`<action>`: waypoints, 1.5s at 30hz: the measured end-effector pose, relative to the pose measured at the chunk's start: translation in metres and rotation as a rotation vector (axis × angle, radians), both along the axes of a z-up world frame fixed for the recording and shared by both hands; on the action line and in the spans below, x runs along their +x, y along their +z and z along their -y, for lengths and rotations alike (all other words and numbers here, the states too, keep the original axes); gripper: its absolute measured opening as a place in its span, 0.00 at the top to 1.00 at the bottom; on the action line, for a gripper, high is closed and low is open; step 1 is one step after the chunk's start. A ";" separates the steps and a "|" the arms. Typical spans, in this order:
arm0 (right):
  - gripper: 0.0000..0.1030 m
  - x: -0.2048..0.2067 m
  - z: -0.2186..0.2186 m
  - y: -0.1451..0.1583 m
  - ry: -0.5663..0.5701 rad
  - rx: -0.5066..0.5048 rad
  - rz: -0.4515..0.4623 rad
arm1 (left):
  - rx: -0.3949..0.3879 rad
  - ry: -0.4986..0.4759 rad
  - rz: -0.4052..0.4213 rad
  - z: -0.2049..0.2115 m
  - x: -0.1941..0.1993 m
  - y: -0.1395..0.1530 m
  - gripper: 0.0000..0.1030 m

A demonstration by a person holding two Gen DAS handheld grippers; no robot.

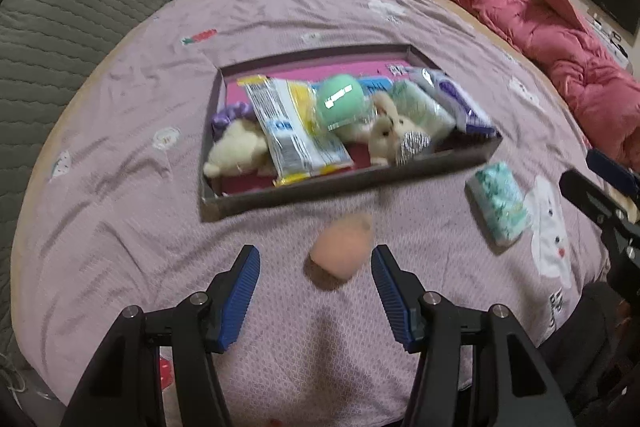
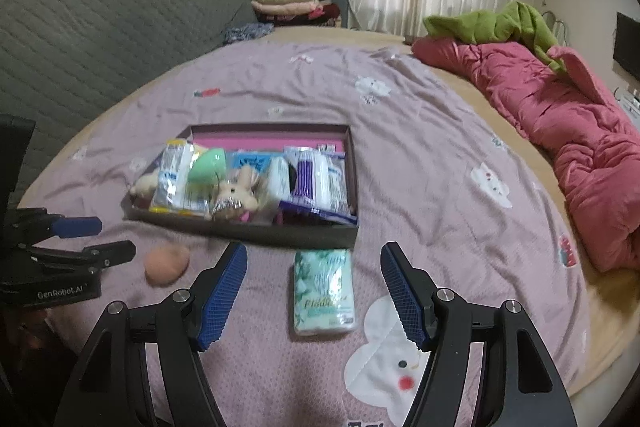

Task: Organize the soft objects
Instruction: 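Withdraw both tools from the tray toward the pink sponge and tissue pack, then grasp the pink makeup sponge with the left tool while the right tool grasps the green tissue pack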

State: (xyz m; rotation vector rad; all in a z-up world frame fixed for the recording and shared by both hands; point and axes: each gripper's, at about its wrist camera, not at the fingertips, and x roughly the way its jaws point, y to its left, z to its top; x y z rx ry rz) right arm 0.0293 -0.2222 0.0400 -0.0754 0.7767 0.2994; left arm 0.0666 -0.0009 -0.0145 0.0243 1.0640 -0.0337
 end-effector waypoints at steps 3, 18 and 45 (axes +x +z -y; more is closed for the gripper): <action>0.31 0.002 0.000 -0.009 0.002 0.000 -0.020 | -0.016 -0.008 -0.017 -0.002 0.001 -0.009 0.44; 0.31 0.029 0.005 -0.058 -0.024 -0.026 -0.149 | -0.030 -0.025 -0.077 0.001 0.023 -0.041 0.44; 0.52 0.041 -0.002 -0.063 0.023 -0.002 -0.132 | -0.245 -0.036 -0.084 -0.007 0.042 -0.046 0.60</action>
